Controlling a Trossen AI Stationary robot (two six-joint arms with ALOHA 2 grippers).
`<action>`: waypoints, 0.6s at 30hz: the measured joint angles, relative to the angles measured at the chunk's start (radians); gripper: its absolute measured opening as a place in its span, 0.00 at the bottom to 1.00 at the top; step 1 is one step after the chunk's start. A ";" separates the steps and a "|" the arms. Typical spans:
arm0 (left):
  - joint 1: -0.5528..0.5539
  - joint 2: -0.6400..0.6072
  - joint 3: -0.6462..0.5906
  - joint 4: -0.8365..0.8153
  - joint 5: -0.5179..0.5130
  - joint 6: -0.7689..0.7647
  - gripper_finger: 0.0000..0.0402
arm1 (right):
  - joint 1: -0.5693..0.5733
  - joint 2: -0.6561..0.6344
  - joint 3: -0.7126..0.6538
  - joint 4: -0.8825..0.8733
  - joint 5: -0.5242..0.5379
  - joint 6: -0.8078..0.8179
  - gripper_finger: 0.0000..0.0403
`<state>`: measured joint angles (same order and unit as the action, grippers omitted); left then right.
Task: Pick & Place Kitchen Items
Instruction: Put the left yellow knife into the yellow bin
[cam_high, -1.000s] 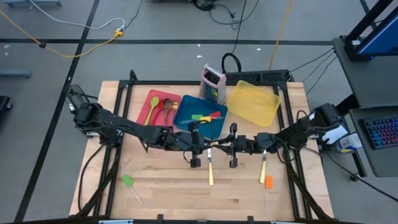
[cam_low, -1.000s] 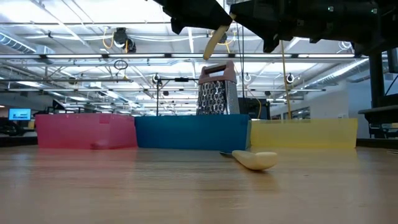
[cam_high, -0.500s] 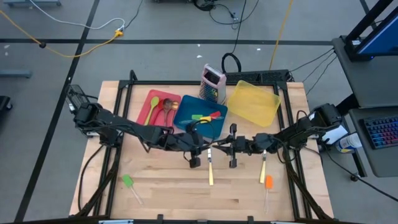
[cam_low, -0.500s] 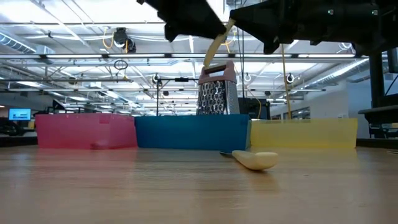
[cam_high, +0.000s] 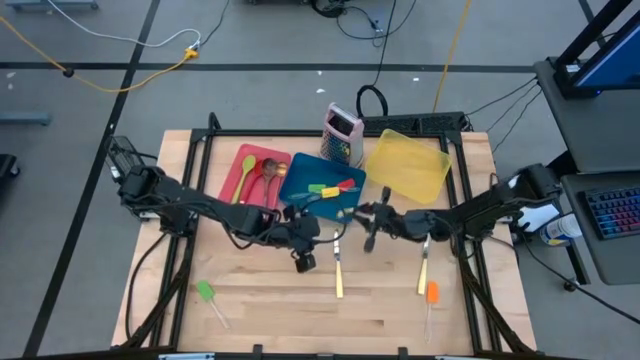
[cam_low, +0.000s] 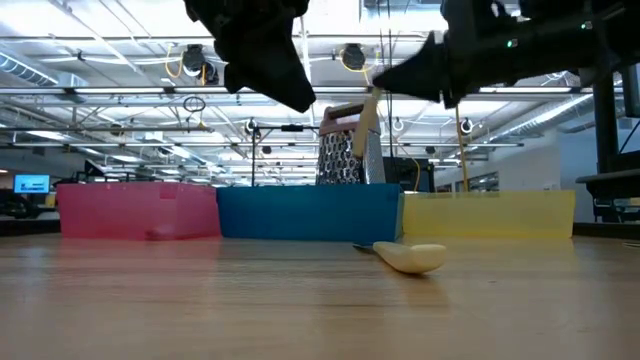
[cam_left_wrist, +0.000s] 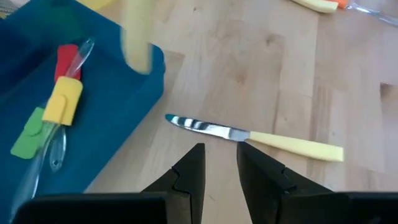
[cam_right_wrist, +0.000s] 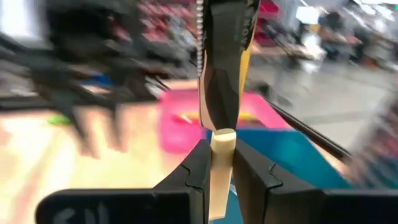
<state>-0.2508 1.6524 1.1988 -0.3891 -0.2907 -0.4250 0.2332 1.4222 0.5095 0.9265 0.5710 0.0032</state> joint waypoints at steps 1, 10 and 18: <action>-0.002 0.000 0.000 0.001 -0.002 -0.004 0.24 | -0.013 -0.027 -0.001 -0.057 0.012 0.013 0.09; -0.022 0.000 0.000 0.001 -0.056 -0.027 0.24 | -0.170 -0.261 -0.001 -0.449 0.013 0.041 0.09; -0.022 0.000 0.000 0.001 -0.060 -0.050 0.24 | -0.369 -0.387 -0.001 -0.756 0.012 0.038 0.11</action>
<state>-0.2729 1.6520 1.1992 -0.3878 -0.3511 -0.4747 -0.1360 1.0353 0.5087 0.1704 0.5835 0.0413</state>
